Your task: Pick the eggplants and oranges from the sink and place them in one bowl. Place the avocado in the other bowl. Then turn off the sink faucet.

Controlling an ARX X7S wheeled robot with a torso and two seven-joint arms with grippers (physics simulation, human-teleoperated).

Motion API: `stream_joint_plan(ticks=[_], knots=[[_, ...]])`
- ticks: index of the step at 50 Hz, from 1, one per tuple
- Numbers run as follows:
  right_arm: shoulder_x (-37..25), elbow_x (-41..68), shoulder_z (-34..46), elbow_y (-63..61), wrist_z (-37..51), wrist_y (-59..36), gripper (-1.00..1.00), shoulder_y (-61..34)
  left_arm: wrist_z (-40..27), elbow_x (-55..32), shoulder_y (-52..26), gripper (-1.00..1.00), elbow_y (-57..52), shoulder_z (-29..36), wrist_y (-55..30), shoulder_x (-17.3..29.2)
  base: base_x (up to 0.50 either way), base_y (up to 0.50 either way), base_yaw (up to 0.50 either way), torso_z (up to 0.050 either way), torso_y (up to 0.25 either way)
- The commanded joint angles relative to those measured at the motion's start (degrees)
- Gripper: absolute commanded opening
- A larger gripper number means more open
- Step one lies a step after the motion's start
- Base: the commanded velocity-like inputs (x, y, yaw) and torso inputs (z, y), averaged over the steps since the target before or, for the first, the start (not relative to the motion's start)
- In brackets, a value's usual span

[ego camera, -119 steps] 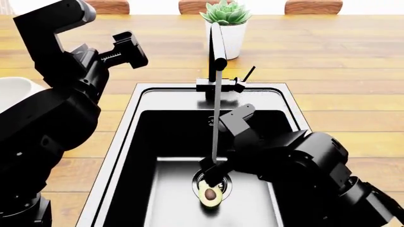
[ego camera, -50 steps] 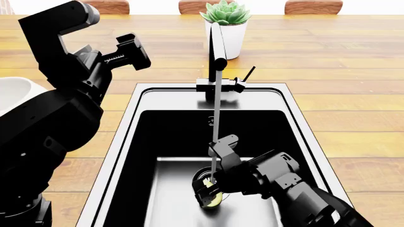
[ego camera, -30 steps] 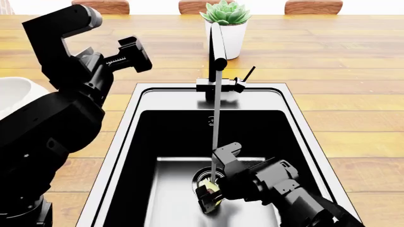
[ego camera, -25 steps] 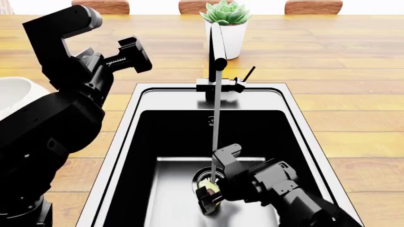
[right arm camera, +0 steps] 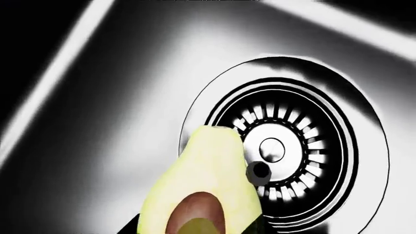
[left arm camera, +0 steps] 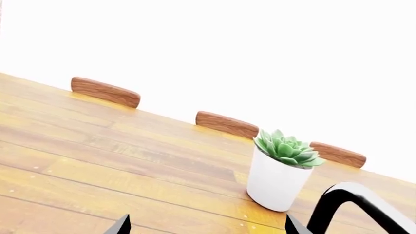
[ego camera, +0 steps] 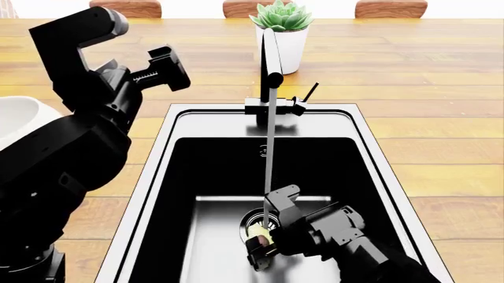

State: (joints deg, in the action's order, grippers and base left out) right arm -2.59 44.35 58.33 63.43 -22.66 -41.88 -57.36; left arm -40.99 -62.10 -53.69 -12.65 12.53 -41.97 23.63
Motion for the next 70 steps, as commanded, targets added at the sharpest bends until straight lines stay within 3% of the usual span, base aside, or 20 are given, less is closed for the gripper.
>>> stream_joint_plan(ticks=[1,13,25,42,57,70], knots=[[-0.60,0.48,0.66,-1.88,0.92,-0.73,-1.00,1.55,-0.09,-0.20,-0.07,1.00,-0.24,0.18,-0.02,0.07,0.00,0.00,0.00,0.000,0.000],[-4.37,2.61,-0.91,-10.69,5.58,-3.74,-1.00,2.46,-0.38,-0.28,0.16,1.00,-0.50,0.14,0.32,0.05,0.00,0.00,0.00,0.000,0.000],[-19.54,11.57,-10.64,-48.72,26.65,-12.72,-1.00,4.66,2.00,-1.12,0.95,1.00,-2.04,0.39,0.73,0.83,0.00,0.00,0.00,0.000,0.000],[-32.16,20.39,-24.97,-77.89,45.53,-11.53,-1.00,8.76,0.80,-2.10,1.55,1.00,-3.82,0.03,0.49,1.38,0.00,0.00,0.00,0.000,0.000],[-33.58,24.25,-29.93,-84.83,51.96,-10.47,-1.00,9.04,0.16,-3.28,2.26,1.00,-5.05,-0.43,0.51,1.65,-0.47,-0.13,0.00,0.000,0.000],[-35.90,23.30,-34.84,-92.45,52.84,-3.82,-1.00,12.29,-0.20,-3.85,4.76,1.00,-8.64,-1.01,1.34,2.58,-0.01,-0.50,0.00,0.000,0.000]])
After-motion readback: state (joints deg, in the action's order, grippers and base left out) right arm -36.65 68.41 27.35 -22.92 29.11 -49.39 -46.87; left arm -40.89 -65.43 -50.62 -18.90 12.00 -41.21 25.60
